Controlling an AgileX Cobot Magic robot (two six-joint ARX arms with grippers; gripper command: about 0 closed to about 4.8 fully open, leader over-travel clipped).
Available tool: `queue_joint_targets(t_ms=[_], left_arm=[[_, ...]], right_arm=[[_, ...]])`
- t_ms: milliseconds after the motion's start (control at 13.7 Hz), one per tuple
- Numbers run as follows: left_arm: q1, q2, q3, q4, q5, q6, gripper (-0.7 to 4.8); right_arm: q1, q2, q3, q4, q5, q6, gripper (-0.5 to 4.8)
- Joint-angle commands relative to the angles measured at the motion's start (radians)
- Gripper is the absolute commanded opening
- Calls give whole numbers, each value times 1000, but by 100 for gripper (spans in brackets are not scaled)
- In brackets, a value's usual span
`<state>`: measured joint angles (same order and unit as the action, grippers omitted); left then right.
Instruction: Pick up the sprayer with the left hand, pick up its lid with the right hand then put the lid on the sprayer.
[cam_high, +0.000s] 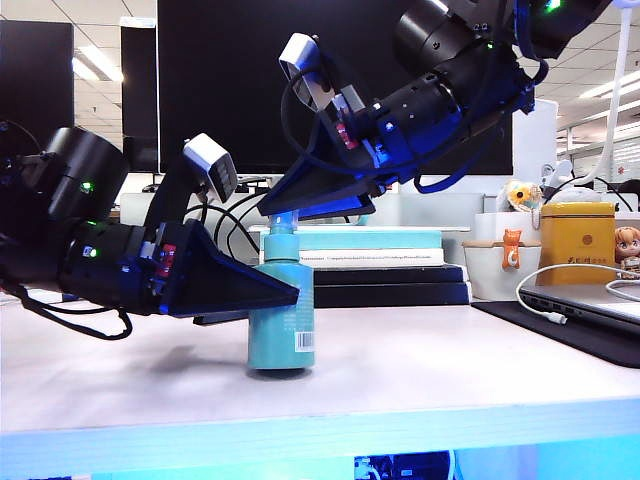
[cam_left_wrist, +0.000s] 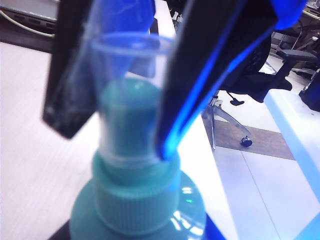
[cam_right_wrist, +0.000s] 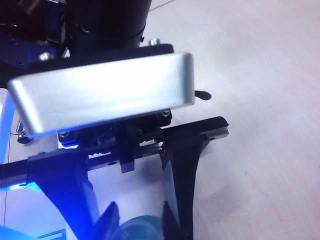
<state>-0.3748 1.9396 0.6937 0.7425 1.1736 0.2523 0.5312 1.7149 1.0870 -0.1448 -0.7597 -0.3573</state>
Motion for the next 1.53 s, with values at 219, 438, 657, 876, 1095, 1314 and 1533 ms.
queue_joint_targets(t_ms=[219, 438, 657, 876, 1095, 1314, 1533], left_arm=[[0, -6, 5, 32, 85, -2, 210], [0, -8, 5, 75, 85, -18, 210], [0, -8, 5, 75, 79, -17, 210], [0, -7, 5, 75, 71, -16, 210], [-1, -7, 5, 74, 61, 2, 209], [-2, -7, 5, 67, 60, 3, 201], [-2, -5, 5, 53, 25, 20, 200]], right_arm=[[-6, 18, -14, -108, 108, -37, 13], [-6, 18, -14, -106, 109, -37, 15], [-7, 18, -14, -86, 112, -36, 95], [-8, 18, -14, -77, 114, -36, 113], [-8, 18, -14, -56, 115, -36, 184], [-8, 20, -13, -28, 114, -28, 249], [-8, 21, -13, -3, 79, -8, 285]])
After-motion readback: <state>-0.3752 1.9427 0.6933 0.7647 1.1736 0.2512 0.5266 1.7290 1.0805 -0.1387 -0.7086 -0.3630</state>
